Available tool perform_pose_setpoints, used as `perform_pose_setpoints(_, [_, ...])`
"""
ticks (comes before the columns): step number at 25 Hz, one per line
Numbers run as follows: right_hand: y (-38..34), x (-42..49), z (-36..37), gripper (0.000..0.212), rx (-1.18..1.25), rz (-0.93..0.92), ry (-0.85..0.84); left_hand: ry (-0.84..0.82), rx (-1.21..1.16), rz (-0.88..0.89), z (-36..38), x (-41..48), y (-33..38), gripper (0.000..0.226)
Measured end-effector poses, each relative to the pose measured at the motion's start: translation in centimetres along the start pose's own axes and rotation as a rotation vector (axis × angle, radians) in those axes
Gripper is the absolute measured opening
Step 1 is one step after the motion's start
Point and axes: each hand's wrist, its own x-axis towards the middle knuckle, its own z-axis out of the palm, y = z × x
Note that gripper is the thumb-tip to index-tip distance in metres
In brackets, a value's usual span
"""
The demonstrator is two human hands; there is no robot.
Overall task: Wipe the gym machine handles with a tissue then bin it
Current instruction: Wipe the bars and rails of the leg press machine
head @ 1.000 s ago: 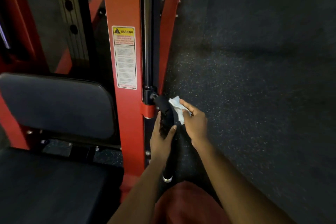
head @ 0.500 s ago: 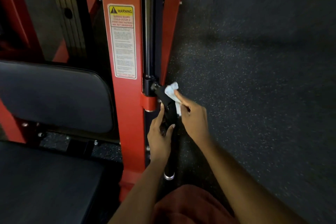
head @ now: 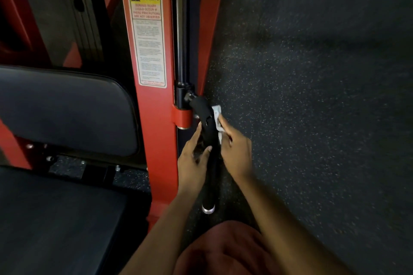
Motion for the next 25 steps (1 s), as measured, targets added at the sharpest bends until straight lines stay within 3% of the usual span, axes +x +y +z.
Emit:
perform_pose_setpoints(4, [1.2,-1.3,1.4,0.041,-0.012,0.071,0.037,-0.069,-0.184,-0.17,0.5,-1.0,-1.7,0.039])
perform_pose_setpoints(8, [5.2,-6.4,3.3,0.043,-0.052,0.197,0.02,-0.075,-0.34,-0.35,0.9,-1.2,-2.9,0.038])
perform_pose_setpoints(15, [4.3,-4.8,3.1,0.041,0.012,0.195,0.069,-0.049,-0.318,-0.351,1.0,-1.1,-2.8,0.03])
perform_pose_setpoints(21, [8.6,-10.4,5.7,0.039,-0.009,0.384,-0.005,-0.084,-0.346,-0.36,0.8,-1.0,-3.8,0.066])
perform_pose_setpoints(25, [7.5,-8.8,5.6,0.045,-0.02,0.266,0.112,-0.109,-0.294,-0.309,0.5,-1.1,-3.7,0.046])
